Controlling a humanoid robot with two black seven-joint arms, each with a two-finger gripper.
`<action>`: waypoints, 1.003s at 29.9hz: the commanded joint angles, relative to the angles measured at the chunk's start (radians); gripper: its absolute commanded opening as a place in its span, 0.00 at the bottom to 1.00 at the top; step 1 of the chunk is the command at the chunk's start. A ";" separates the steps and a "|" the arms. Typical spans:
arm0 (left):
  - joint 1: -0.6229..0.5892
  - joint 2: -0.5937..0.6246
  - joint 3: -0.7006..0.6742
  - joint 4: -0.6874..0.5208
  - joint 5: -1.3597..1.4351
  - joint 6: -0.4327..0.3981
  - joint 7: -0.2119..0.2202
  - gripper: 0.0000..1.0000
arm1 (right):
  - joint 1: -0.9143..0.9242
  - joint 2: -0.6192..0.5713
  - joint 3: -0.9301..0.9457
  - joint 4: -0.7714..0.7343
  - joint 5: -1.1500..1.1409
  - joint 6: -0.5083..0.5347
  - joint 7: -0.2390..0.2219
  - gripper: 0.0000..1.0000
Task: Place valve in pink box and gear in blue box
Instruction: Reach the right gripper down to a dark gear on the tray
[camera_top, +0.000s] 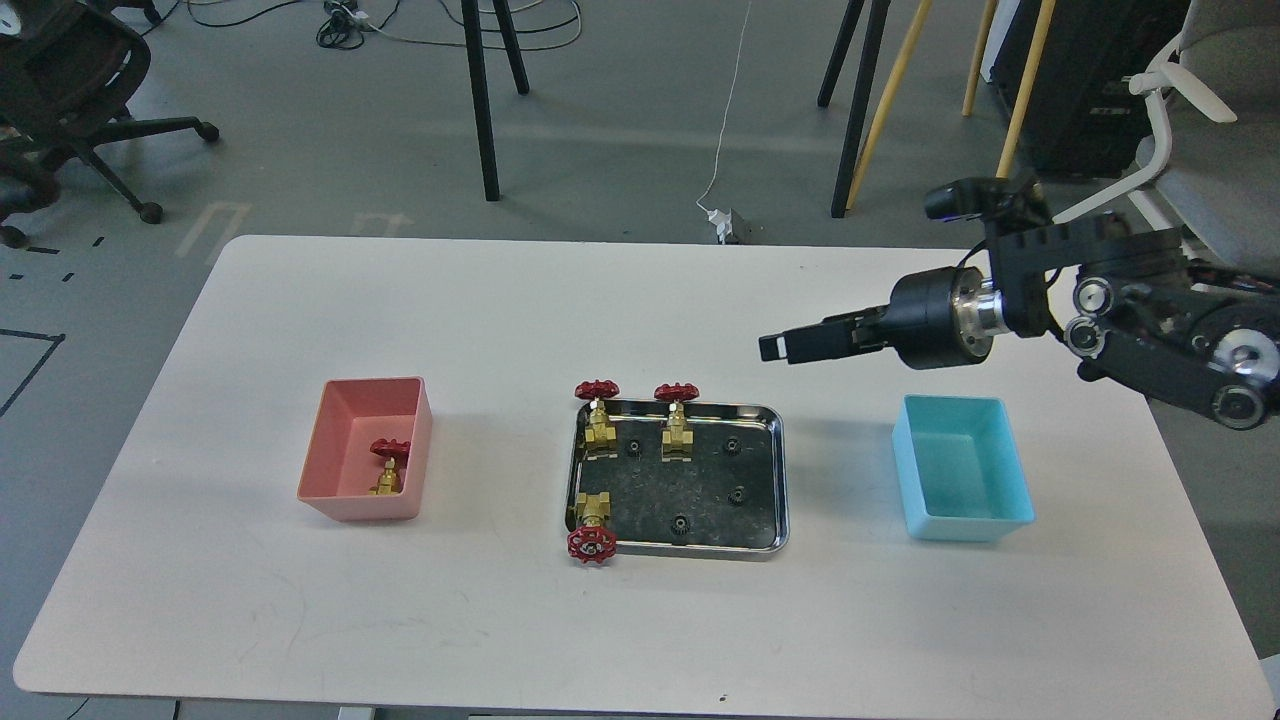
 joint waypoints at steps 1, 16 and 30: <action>-0.009 -0.003 -0.001 0.033 -0.002 -0.004 0.000 0.99 | 0.052 0.124 -0.128 -0.056 -0.025 0.000 0.007 0.99; -0.058 -0.002 -0.001 0.064 -0.002 -0.001 -0.002 0.99 | 0.011 0.432 -0.334 -0.329 -0.039 0.000 0.013 0.99; -0.073 -0.003 -0.001 0.096 -0.002 -0.002 -0.002 0.99 | -0.036 0.452 -0.376 -0.405 -0.064 0.000 0.013 0.98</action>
